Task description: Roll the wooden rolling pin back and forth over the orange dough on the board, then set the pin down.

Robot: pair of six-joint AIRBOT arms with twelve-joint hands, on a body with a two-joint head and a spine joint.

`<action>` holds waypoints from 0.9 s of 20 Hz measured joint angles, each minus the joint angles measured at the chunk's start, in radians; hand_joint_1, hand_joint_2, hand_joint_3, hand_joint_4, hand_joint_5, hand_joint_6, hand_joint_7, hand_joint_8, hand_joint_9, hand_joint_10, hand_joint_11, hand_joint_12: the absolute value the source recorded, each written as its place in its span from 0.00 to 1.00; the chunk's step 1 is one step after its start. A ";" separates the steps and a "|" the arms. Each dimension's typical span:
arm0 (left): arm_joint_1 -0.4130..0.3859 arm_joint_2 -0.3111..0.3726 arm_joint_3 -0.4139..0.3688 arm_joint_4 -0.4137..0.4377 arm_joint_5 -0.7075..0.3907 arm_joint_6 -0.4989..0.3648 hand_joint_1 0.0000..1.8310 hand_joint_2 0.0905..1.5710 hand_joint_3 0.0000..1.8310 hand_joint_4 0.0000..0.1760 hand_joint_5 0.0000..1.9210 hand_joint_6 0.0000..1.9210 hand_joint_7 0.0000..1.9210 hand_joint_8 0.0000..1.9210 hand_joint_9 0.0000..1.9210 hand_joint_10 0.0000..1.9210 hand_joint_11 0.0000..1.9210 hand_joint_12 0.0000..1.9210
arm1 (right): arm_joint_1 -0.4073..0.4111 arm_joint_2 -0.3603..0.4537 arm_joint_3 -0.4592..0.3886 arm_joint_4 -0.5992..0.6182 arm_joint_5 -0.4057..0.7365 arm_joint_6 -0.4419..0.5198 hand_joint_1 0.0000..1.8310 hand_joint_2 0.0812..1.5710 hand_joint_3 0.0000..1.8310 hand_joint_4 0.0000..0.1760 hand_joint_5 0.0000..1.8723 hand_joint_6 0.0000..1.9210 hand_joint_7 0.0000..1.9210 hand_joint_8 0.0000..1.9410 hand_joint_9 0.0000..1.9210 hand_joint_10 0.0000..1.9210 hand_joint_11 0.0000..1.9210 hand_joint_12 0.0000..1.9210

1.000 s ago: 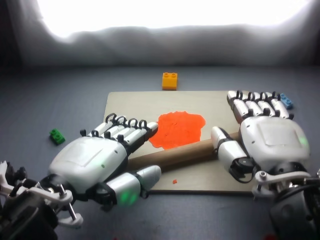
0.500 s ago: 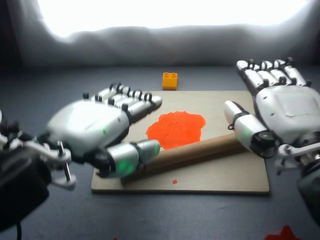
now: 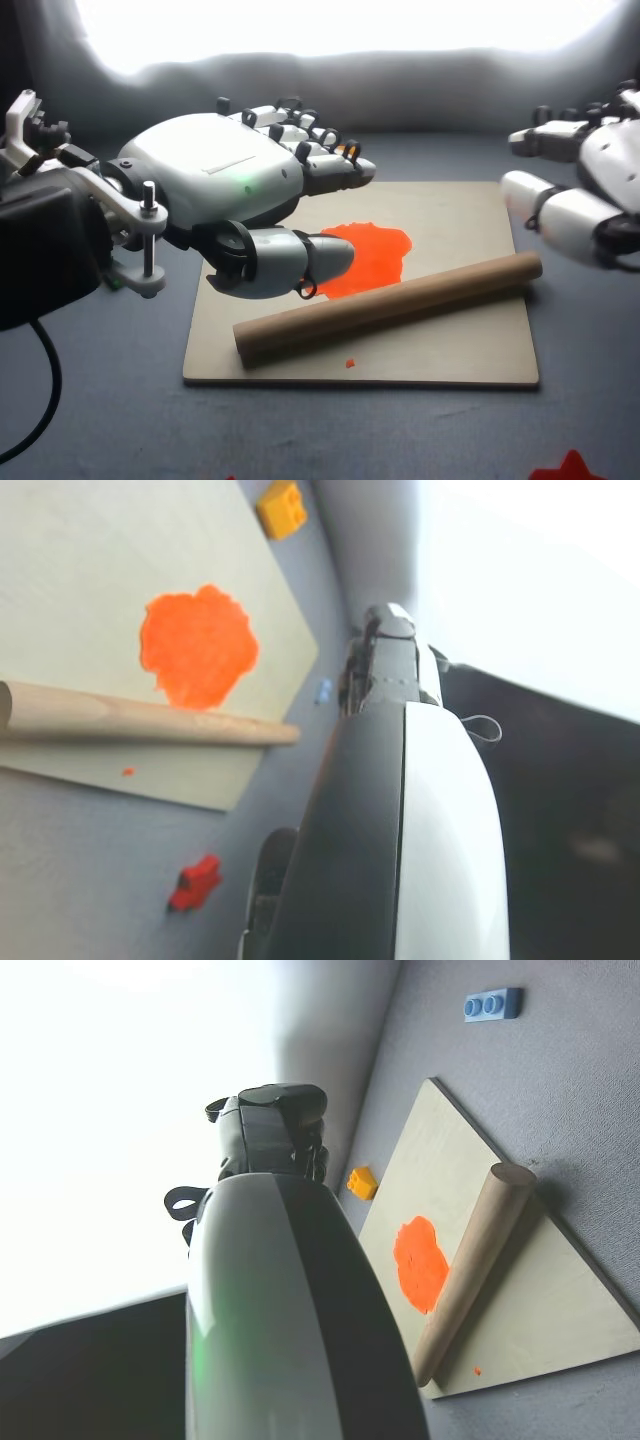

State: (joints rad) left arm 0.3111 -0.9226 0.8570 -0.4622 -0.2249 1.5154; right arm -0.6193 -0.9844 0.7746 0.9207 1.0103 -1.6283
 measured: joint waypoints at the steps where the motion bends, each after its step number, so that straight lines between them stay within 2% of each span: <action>1: -0.019 0.001 0.000 0.001 0.033 0.001 0.00 0.93 0.00 0.00 0.21 0.04 0.26 0.03 0.18 0.04 0.00 0.34 | 0.002 0.033 -0.002 -0.005 -0.029 0.002 0.01 0.91 0.00 0.00 0.32 0.16 0.40 0.08 0.32 0.22 0.03 0.75; 2: -0.035 0.001 0.000 0.002 0.061 0.001 0.00 0.93 0.00 0.00 0.28 0.05 0.35 0.05 0.28 0.08 0.00 0.52 | 0.002 0.061 -0.002 -0.017 -0.051 0.011 0.00 0.92 0.00 0.00 0.37 0.26 0.44 0.18 0.31 0.43 0.08 0.82; 3: -0.057 0.001 0.002 0.003 0.084 0.001 0.00 0.92 0.00 0.00 0.33 0.07 0.40 0.08 0.33 0.19 0.02 0.66 | -0.005 0.090 -0.002 -0.048 -0.065 0.031 0.00 0.92 0.00 0.00 0.38 0.38 0.40 0.42 0.29 0.65 0.13 0.90; 4: -0.078 0.001 0.006 0.004 0.106 0.003 0.00 0.93 0.00 0.00 0.35 0.10 0.42 0.10 0.30 0.36 0.06 0.71 | -0.014 0.114 -0.001 -0.096 -0.077 0.042 0.00 0.93 0.00 0.00 0.37 0.48 0.36 0.58 0.27 0.75 0.15 0.96; 5: -0.095 0.001 0.008 0.006 0.122 0.003 0.00 0.95 0.00 0.00 0.36 0.12 0.42 0.14 0.28 0.46 0.09 0.74 | -0.022 0.138 -0.001 -0.154 -0.088 0.078 0.00 0.93 0.00 0.00 0.36 0.54 0.35 0.65 0.27 0.80 0.17 0.99; 8: -0.122 0.001 0.009 0.006 0.154 0.006 0.06 1.00 0.02 0.00 0.35 0.31 0.35 0.45 0.28 0.58 0.14 0.80 | -0.028 0.176 -0.002 -0.232 -0.105 0.131 0.00 0.93 0.00 0.00 0.40 0.59 0.39 0.69 0.29 0.86 0.22 1.00; 9: -0.125 0.001 0.009 0.005 0.156 0.006 0.32 0.94 0.00 0.07 0.26 0.80 0.35 0.52 0.28 0.62 0.15 0.84 | -0.028 0.182 -0.002 -0.233 -0.106 0.139 0.00 0.94 0.00 0.00 0.38 0.67 0.39 0.74 0.31 0.90 0.24 1.00; 10: -0.127 0.003 0.009 -0.001 0.157 0.006 0.38 0.93 0.00 0.08 0.23 0.91 0.36 0.54 0.29 0.63 0.16 0.85 | -0.027 0.185 -0.002 -0.232 -0.112 0.151 0.00 0.94 0.00 0.00 0.38 0.72 0.40 0.75 0.32 0.91 0.24 1.00; 11: -0.131 0.004 0.009 -0.004 0.159 0.006 0.41 0.93 0.00 0.00 0.24 0.92 0.37 0.56 0.31 0.63 0.17 0.85 | -0.027 0.187 -0.001 -0.230 -0.121 0.161 0.00 0.93 0.00 0.00 0.38 0.73 0.41 0.75 0.33 0.92 0.24 1.00; 12: -0.131 0.004 0.009 -0.002 0.158 0.007 0.24 0.98 0.02 0.00 0.29 0.68 0.39 0.55 0.31 0.66 0.16 0.87 | -0.027 0.187 0.002 -0.231 -0.131 0.171 0.00 0.95 0.00 0.00 0.39 0.74 0.43 0.74 0.34 0.92 0.23 1.00; 13: -0.131 0.004 0.009 -0.004 0.158 0.006 0.24 0.98 0.02 0.00 0.29 0.68 0.39 0.55 0.31 0.66 0.16 0.87 | -0.028 0.187 0.005 -0.232 -0.135 0.179 0.00 0.95 0.00 0.00 0.39 0.74 0.43 0.74 0.34 0.92 0.23 1.00; 14: -0.131 0.004 0.009 -0.003 0.158 0.007 0.40 0.93 0.00 0.00 0.25 0.87 0.39 0.54 0.31 0.68 0.16 0.88 | -0.030 0.187 0.009 -0.233 -0.140 0.195 0.00 0.95 0.00 0.00 0.39 0.74 0.43 0.74 0.35 0.93 0.24 1.00; 15: -0.131 0.004 0.008 -0.005 0.158 0.006 0.44 0.92 0.00 0.00 0.24 0.91 0.38 0.56 0.31 0.70 0.18 0.89 | -0.040 0.187 0.013 -0.235 -0.138 0.213 0.00 0.95 0.00 0.00 0.38 0.75 0.42 0.75 0.34 0.94 0.23 1.00; 16: -0.131 0.004 0.006 -0.005 0.156 0.002 0.46 0.92 0.00 0.00 0.24 0.92 0.37 0.62 0.31 0.76 0.19 0.92 | -0.040 0.187 0.016 -0.226 -0.146 0.229 0.00 0.95 0.00 0.00 0.38 0.78 0.42 0.77 0.33 0.94 0.24 1.00; 17: -0.131 0.004 0.006 -0.005 0.156 0.002 0.46 0.92 0.00 0.00 0.24 0.92 0.37 0.62 0.31 0.76 0.19 0.92 | -0.039 0.187 0.018 -0.227 -0.148 0.244 0.00 0.95 0.00 0.00 0.38 0.78 0.42 0.77 0.33 0.94 0.24 1.00; 18: -0.131 0.004 0.006 -0.005 0.156 -0.001 0.42 0.94 0.00 0.00 0.22 0.95 0.35 0.66 0.29 0.79 0.17 0.96 | -0.056 0.185 0.024 -0.246 -0.132 0.275 0.00 0.95 0.00 0.00 0.39 0.79 0.42 0.77 0.34 0.93 0.25 1.00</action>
State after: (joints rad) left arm 0.1802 -0.9184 0.8631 -0.4671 -0.0692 1.5146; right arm -0.6754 -0.7994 0.7986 0.6746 0.8787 -1.3533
